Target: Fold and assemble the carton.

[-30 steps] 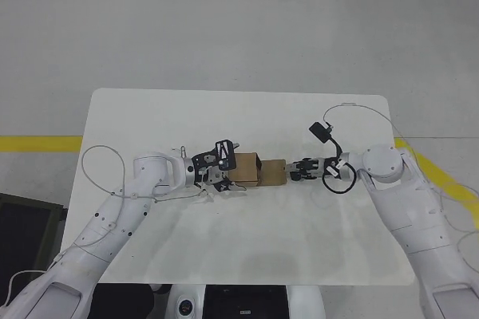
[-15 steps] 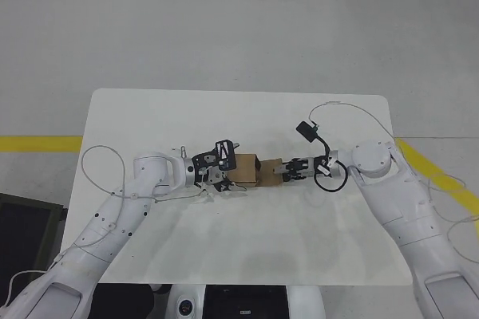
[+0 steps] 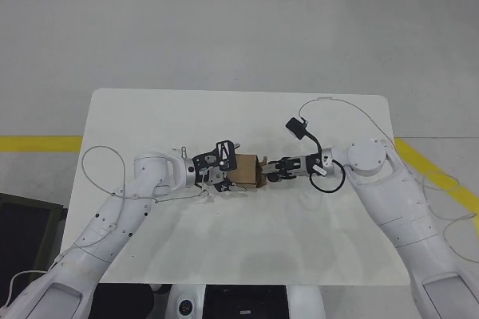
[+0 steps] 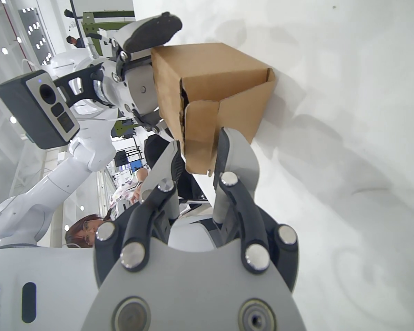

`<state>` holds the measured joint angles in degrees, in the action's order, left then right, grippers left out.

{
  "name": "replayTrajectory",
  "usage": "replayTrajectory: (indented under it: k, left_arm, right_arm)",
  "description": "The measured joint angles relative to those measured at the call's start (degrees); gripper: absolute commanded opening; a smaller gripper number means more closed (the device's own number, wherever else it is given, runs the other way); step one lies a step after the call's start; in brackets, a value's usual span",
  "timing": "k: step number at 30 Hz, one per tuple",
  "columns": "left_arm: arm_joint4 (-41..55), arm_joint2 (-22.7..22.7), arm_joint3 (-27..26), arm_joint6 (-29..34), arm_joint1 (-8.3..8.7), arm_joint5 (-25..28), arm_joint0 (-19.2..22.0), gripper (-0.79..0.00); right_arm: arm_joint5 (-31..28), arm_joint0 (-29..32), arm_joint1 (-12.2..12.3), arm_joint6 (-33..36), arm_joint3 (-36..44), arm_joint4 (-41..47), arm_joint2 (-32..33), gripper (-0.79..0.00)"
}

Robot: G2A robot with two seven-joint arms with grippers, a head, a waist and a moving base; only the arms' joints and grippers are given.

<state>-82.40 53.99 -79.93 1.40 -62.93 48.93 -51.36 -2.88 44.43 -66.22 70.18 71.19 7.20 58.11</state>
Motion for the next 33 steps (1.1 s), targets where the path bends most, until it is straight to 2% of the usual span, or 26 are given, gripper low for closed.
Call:
replayTrajectory:
  k: [6, 10, 33]
  left_arm:
    - [-0.1, 0.09, 0.04, 0.16, -0.01, 0.14, -0.05, 0.0]
    - [-0.23, 0.14, 0.05, 0.19, -0.02, 0.16, -0.09, 0.0]
    - [-0.73, 0.13, 0.27, 0.19, -0.13, 0.47, -0.16, 0.0]
  right_arm:
    - [-1.35, -0.02, -0.4, -0.04, -1.43, 3.1, -0.77, -0.6]
    - [-1.98, -0.16, -0.62, -0.34, -2.95, 4.4, -1.24, -0.702]
    - [-3.31, -1.76, -1.16, -0.94, -7.34, 5.0, -2.87, -0.671]
